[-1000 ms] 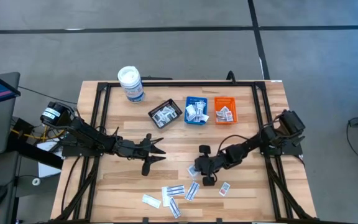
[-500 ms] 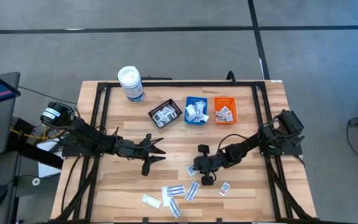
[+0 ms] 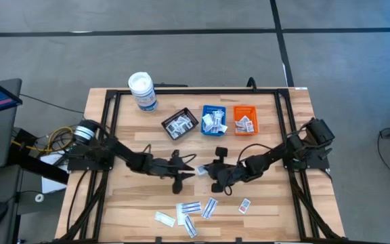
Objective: Pick & Place First Aid Supplies
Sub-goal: Put the black towelette pack into the black bin
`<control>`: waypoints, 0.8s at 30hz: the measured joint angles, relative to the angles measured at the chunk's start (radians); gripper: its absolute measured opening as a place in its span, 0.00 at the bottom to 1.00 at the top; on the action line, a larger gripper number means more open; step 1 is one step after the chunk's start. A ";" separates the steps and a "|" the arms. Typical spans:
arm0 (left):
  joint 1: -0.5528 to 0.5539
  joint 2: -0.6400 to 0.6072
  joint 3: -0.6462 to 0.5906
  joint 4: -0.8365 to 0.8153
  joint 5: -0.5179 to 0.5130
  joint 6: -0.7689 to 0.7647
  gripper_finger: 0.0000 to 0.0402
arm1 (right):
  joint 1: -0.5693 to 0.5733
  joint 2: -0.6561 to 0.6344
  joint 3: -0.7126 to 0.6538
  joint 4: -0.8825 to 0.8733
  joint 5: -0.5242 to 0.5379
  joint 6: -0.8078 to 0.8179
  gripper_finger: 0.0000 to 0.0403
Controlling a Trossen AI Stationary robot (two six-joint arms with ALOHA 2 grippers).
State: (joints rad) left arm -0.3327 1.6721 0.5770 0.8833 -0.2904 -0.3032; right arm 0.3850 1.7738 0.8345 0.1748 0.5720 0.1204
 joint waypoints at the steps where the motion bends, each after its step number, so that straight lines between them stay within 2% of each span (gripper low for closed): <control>1: 0.008 0.020 0.014 0.000 -0.001 0.000 0.27 | 0.001 0.000 0.000 0.002 0.001 0.000 0.10; 7: 0.036 0.087 0.065 0.001 0.001 -0.008 0.27 | 0.008 -0.002 0.000 -0.012 0.002 0.000 0.10; 19: 0.039 0.082 0.067 0.043 0.011 -0.024 0.27 | 0.006 -0.003 0.001 0.027 0.005 -0.001 0.11; 24: 0.039 0.082 0.067 0.058 0.011 -0.024 0.24 | 0.006 -0.004 0.002 0.072 0.005 -0.065 0.11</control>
State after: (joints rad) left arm -0.2935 1.7542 0.6445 0.9409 -0.2798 -0.3267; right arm 0.3908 1.7699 0.8361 0.2466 0.5766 0.0549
